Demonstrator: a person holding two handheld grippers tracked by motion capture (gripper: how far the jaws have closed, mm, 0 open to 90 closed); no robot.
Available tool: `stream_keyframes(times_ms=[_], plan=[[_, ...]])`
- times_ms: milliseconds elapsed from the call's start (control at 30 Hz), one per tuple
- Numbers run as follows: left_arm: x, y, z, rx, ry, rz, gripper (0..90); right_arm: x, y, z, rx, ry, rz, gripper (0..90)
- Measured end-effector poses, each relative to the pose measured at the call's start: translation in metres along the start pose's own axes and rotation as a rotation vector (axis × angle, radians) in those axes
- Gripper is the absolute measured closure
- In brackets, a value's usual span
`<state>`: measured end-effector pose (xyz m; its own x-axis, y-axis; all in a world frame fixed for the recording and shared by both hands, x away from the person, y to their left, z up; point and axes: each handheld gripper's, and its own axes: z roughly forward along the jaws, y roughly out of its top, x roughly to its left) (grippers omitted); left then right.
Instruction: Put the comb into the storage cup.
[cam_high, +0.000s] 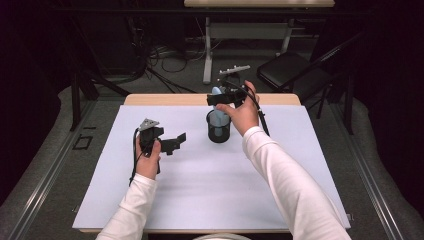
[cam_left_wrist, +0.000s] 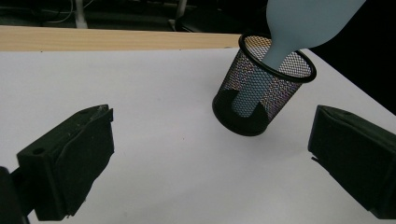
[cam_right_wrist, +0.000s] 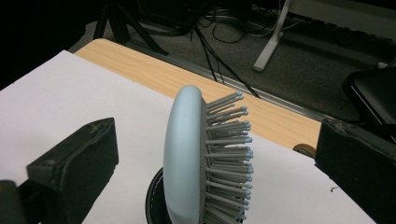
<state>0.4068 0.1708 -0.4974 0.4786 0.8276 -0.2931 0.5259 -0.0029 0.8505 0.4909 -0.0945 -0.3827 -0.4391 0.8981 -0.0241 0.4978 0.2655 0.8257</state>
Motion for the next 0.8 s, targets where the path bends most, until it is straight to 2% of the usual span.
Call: stream_keyframes(times_ms=[267,800], plan=[[-0.0002,0.0001,-0.0002,-0.002,-0.002,-0.001,0.6,0.0007,0.0,-0.0031,-0.013,0.007,-0.008,0.0],[-0.0006,0.0006,-0.0017,-0.003,-0.006,0.0,0.6,-0.0003,-0.0002,-0.0042,-0.001,0.013,-0.005,0.0]])
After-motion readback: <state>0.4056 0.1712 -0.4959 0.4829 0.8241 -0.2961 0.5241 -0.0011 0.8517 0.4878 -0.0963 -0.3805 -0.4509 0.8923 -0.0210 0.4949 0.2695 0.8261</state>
